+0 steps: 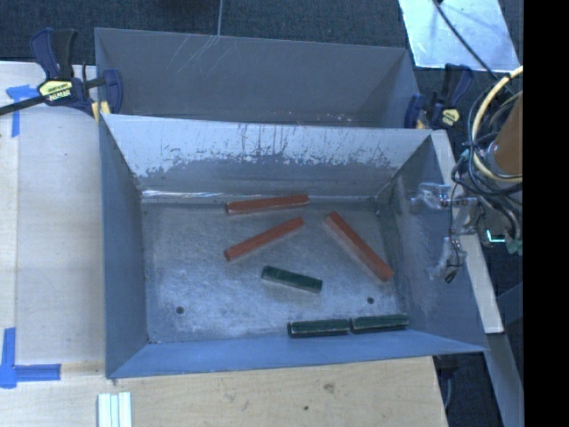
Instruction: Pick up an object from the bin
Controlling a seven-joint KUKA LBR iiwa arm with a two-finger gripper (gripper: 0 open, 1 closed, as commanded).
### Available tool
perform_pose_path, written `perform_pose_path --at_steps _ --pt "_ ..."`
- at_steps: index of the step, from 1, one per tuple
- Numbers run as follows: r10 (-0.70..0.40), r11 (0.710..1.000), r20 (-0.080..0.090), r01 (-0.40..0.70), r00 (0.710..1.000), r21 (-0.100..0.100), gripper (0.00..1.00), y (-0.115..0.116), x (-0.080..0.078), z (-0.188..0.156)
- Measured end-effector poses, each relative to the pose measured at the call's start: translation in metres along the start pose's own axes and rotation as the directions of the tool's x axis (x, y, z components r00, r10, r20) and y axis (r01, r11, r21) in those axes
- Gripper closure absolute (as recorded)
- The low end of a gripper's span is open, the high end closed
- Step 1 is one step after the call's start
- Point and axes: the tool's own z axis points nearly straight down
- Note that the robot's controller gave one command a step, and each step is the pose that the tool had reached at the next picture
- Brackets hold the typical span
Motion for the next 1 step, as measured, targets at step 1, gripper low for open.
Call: perform_pose_path --at_steps 1 --pt "0.014 1.0 0.0 -0.014 1.0 -0.001 0.0 0.0279 -0.0372 0.1652"
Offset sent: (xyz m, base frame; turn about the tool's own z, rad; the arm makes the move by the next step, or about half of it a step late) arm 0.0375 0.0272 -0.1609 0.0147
